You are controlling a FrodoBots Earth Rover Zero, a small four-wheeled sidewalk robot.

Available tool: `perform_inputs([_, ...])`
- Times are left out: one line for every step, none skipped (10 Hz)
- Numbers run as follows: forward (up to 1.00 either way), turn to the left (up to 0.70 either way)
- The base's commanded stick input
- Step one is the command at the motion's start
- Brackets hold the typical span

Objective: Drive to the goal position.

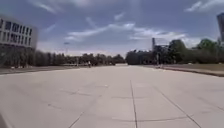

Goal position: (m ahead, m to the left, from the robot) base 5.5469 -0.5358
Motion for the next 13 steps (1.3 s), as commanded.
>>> perform_inputs([0.56, 0.0])
perform_inputs([0.56, 0.0])
perform_inputs([0.56, 0.0])
perform_inputs([0.56, 0.0])
perform_inputs([0.56, 0.0])
perform_inputs([0.56, 0.0])
perform_inputs([0.56, 0.0])
perform_inputs([0.56, 0.0])
perform_inputs([0.56, 0.0])
perform_inputs([0.56, 0.0])
perform_inputs([0.56, 0.0])
perform_inputs([0.56, 0.0])
perform_inputs([0.56, 0.0])
